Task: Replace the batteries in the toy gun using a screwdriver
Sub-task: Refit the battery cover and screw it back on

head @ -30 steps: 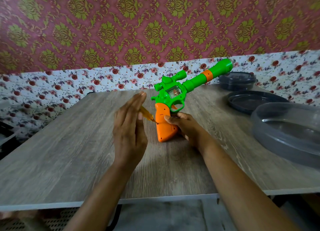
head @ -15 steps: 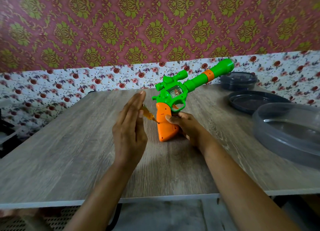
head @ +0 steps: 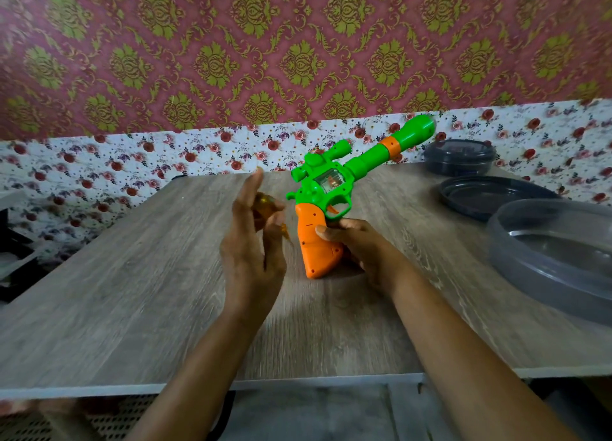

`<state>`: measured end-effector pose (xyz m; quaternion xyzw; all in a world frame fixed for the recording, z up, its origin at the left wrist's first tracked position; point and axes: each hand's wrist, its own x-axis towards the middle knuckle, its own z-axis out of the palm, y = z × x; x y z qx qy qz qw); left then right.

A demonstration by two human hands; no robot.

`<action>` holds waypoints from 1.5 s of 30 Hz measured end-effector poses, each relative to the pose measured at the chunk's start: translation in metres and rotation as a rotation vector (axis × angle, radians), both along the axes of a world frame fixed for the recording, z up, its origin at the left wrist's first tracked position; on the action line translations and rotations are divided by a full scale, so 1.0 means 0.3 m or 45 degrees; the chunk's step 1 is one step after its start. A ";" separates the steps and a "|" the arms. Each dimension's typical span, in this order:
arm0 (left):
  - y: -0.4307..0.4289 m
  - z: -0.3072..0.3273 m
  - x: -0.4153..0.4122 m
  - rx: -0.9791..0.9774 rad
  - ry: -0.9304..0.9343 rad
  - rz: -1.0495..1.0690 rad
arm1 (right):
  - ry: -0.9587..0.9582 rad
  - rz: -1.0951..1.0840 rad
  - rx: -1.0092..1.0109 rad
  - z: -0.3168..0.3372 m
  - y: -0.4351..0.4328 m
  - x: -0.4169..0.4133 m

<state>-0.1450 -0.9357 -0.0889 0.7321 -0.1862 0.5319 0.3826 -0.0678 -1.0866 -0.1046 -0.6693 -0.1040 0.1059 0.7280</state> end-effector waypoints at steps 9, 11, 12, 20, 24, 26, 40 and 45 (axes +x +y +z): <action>0.031 -0.024 0.055 -0.087 0.592 0.228 | 0.156 -0.112 -0.068 -0.003 0.047 0.004; 0.034 -0.038 0.067 -0.041 0.640 0.209 | 0.203 -0.117 -0.024 -0.005 0.050 -0.001; 0.034 -0.044 0.069 -0.024 0.658 0.173 | 0.223 -0.118 -0.018 -0.006 0.050 -0.003; 0.024 -0.048 0.060 0.242 0.775 0.061 | 0.259 -0.101 0.024 0.000 0.047 -0.019; 0.026 -0.046 0.055 0.250 0.852 0.039 | 0.238 -0.164 -0.042 0.003 0.043 -0.023; 0.026 -0.048 0.053 0.241 0.874 0.028 | 0.216 -0.189 -0.102 0.004 0.041 -0.026; 0.032 -0.046 0.062 0.342 0.836 0.195 | -0.543 -0.768 -1.015 0.008 -0.002 -0.044; 0.031 -0.012 0.066 0.393 0.717 0.259 | -0.504 -0.626 -1.171 -0.028 -0.029 -0.011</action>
